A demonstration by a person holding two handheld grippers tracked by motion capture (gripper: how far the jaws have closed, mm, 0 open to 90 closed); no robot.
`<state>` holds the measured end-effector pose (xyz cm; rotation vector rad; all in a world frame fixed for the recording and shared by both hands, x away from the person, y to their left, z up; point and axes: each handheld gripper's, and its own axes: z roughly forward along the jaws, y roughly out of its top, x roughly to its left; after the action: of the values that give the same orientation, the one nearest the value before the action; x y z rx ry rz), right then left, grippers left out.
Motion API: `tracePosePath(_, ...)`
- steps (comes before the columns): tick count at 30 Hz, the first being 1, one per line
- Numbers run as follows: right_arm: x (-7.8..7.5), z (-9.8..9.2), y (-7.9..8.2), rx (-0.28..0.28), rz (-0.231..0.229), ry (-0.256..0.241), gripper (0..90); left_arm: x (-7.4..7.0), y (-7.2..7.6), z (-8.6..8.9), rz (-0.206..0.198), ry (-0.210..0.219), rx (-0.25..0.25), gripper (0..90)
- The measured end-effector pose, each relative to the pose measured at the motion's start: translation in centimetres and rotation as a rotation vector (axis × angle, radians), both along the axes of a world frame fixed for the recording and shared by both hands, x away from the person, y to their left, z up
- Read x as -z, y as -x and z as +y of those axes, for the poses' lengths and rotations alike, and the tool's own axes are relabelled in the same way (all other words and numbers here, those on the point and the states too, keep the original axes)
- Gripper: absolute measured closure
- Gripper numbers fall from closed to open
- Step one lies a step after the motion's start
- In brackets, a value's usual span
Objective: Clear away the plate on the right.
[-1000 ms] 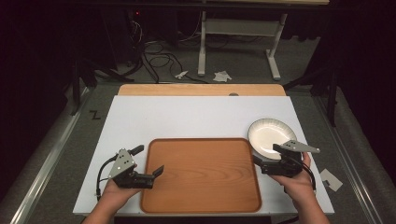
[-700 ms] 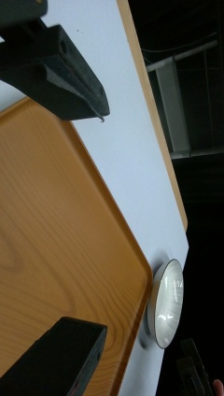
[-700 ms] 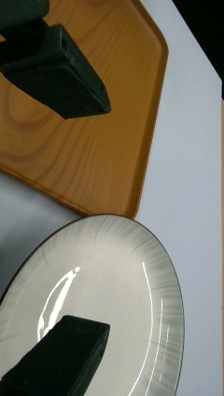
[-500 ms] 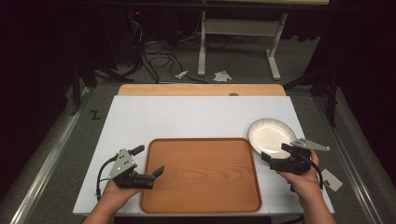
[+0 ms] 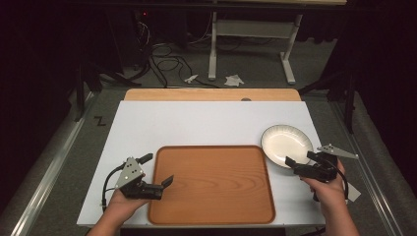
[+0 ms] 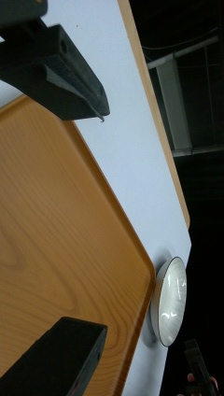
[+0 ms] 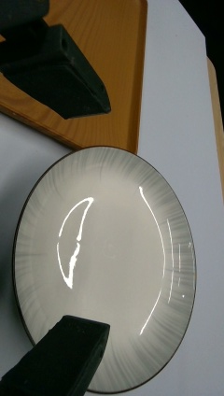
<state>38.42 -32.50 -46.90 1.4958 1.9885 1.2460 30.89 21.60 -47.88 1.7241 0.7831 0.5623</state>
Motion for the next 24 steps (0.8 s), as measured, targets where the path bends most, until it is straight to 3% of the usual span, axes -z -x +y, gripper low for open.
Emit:
tracePosePath(19,0.8,-2.3,-0.6,0.108,0.065,-0.021,0.0,0.0,0.0,0.0,-0.004,-0.004,0.001,0.5)
tracePosePath(23,1.0,-2.3,-0.8,0.117,0.080,-0.013,0.0,0.1,-0.1,-0.1,-0.004,-0.011,0.001,0.5)
tracePosePath(24,1.1,-2.2,-1.0,0.123,0.095,0.010,0.0,0.1,-0.1,-0.1,-0.003,-0.010,0.000,0.5)
